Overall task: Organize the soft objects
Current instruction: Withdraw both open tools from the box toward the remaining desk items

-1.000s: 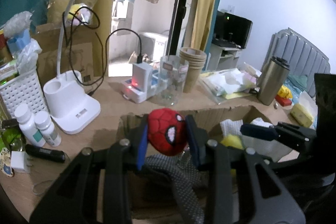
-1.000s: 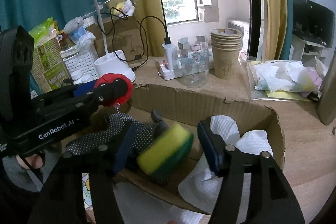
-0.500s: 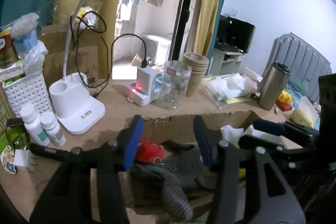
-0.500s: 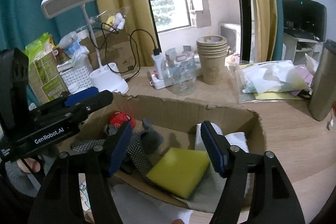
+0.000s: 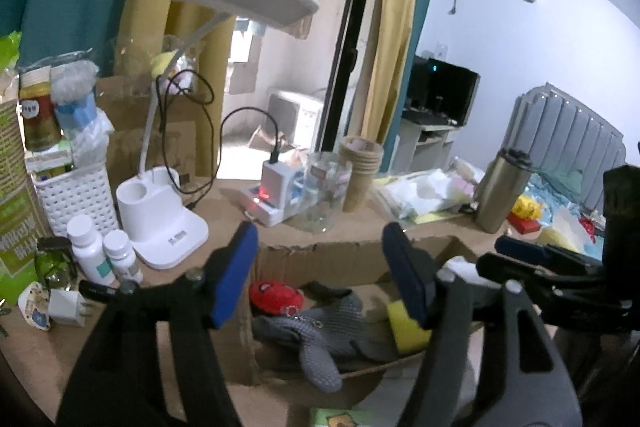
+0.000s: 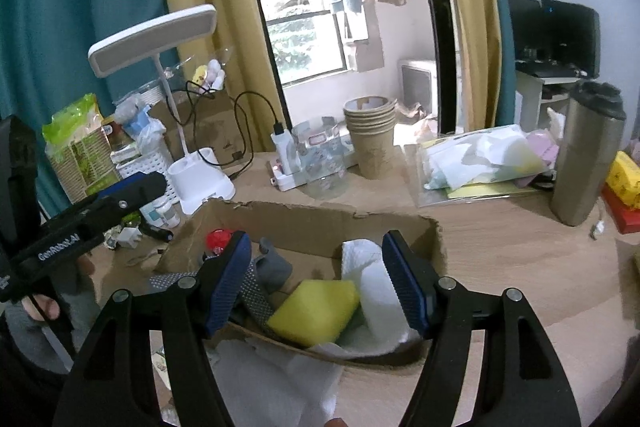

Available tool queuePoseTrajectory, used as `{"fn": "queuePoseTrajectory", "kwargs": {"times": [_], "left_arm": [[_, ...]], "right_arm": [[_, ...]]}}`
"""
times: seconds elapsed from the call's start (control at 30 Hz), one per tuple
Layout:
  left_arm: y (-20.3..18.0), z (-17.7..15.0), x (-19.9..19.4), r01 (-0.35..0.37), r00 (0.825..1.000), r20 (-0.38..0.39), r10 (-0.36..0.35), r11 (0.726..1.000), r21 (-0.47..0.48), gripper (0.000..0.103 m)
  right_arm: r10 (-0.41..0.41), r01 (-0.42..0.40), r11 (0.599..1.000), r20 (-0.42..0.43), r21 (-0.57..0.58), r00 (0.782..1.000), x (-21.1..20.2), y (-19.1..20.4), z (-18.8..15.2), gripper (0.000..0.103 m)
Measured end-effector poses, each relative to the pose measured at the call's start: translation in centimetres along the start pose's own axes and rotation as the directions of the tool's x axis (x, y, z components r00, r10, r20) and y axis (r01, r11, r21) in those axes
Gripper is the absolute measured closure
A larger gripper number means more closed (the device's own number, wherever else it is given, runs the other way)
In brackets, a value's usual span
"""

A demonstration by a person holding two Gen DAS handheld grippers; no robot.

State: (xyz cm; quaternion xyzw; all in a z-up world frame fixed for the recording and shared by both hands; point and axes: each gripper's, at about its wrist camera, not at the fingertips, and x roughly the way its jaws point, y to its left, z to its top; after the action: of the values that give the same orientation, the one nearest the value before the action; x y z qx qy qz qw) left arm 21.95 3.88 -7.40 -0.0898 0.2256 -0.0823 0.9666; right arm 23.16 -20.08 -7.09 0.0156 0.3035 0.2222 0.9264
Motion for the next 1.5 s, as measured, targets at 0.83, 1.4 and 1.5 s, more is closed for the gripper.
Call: {"fn": "queuePoseTrajectory", "kwargs": {"times": [0.83,1.4,1.5], "left_arm": [[-3.7,0.1,-5.6,0.002,0.999,0.033,-0.005,0.996,0.094,0.036],[-4.7,-1.9,-7.7,0.018,1.0,0.006,-0.018,0.996,0.089,0.036],[-4.9,-2.5,-7.6,0.025,1.0,-0.005,-0.024,0.996,0.087,0.036]], "right_arm": [[-0.161,0.164,0.986,0.072,-0.044,0.984,-7.6,0.3,-1.5,0.032],[-0.217,0.223,0.974,0.126,-0.036,0.968,-11.3,0.2,-2.0,0.032],[-0.229,0.233,0.972,0.117,-0.03,0.967,-11.5,-0.1,-2.9,0.032]]}}
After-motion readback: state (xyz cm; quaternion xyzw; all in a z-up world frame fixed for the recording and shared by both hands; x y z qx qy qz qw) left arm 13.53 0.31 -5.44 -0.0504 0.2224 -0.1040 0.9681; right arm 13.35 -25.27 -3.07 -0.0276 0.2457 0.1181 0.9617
